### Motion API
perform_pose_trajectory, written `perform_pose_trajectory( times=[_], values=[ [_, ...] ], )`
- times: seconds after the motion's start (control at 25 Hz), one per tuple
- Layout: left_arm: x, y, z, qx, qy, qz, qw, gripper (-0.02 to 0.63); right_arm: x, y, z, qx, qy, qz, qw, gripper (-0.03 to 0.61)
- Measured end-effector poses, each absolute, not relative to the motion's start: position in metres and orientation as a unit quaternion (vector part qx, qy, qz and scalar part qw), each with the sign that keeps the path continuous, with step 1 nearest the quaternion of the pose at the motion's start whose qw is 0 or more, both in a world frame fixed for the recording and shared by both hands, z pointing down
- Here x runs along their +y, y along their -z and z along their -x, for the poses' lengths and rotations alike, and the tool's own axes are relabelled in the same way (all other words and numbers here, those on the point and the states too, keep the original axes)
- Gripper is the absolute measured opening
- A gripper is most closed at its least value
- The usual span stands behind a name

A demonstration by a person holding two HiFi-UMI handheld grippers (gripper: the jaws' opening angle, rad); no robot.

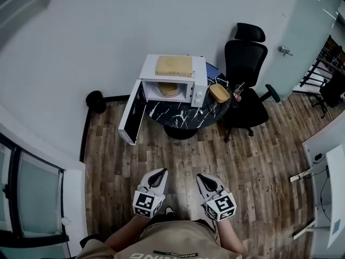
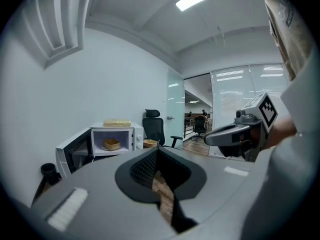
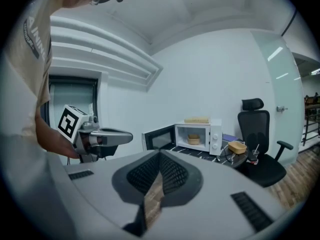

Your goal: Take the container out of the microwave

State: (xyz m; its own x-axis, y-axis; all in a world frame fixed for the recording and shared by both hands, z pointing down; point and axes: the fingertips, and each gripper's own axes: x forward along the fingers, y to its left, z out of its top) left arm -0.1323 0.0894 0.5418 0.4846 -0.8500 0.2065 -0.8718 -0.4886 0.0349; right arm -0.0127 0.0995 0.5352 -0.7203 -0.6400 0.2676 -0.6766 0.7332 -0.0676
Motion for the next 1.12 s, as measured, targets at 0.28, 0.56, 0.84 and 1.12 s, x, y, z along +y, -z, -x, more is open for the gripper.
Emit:
perform_pose_trajectory(
  times=[0.28,0.56,0.84,1.12],
  values=[
    [0.057,-0.552,0.146,-0.486,-0.082,-0.867,0.072,0.006,0.074,-0.548,0.033,-0.919,-0.077,-0.362,0.132,0.008],
    [0.021,-0.555,0.15,-0.499,-0.069,-0.859,0.097,0.006,0.032,-0.552,0.033,-0.923,-0.09,-0.354,0.121,0.008],
    [-0.042,-0.55,0.152,-0.529,-0.084,-0.839,0.097,0.006,-0.045,-0.554,0.03,-0.935,-0.082,-0.325,0.113,0.008],
    [-0.121,-0.527,0.131,-0.55,-0.089,-0.827,0.076,0.006,-0.129,-0.544,0.007,-0.947,-0.077,-0.295,0.103,0.008]
  ],
)
